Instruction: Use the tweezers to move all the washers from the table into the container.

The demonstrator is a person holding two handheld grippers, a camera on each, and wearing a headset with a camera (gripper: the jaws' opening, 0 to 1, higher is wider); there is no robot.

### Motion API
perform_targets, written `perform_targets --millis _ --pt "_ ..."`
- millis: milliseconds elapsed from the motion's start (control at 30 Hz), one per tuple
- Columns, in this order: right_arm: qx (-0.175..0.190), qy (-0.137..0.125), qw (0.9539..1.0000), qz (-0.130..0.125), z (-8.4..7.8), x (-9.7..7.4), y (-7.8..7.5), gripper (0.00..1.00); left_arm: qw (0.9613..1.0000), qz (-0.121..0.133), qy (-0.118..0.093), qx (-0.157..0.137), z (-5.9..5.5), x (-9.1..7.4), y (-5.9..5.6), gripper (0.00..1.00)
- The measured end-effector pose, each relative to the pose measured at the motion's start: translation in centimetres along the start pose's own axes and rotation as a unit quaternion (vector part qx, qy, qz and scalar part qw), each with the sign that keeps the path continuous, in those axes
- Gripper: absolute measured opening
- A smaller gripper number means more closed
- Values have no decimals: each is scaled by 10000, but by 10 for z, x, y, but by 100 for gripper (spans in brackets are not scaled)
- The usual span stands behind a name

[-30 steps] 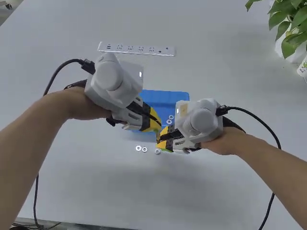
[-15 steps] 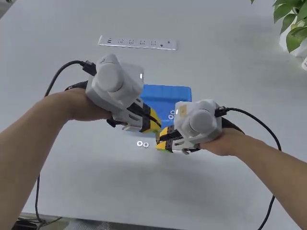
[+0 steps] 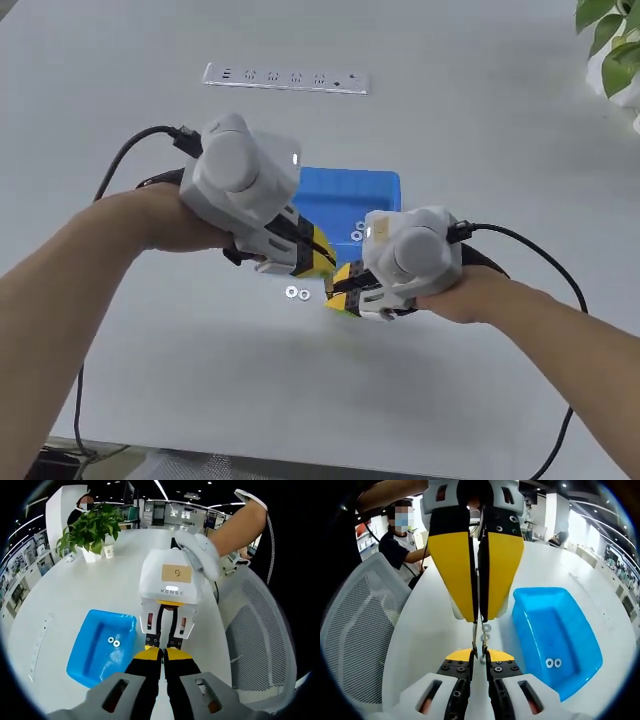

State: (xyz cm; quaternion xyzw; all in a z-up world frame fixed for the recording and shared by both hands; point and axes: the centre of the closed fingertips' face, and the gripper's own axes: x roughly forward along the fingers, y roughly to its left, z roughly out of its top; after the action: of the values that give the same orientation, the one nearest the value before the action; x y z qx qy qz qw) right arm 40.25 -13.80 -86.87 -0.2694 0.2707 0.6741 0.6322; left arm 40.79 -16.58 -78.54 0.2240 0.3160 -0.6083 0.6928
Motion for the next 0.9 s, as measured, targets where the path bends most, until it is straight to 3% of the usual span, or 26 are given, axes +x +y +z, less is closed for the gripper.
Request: perform_targets --millis 900 --pt "68 -7 10000 7 -5 3 -2 13 10000 -40 -11 -29 -2 5 2 5"
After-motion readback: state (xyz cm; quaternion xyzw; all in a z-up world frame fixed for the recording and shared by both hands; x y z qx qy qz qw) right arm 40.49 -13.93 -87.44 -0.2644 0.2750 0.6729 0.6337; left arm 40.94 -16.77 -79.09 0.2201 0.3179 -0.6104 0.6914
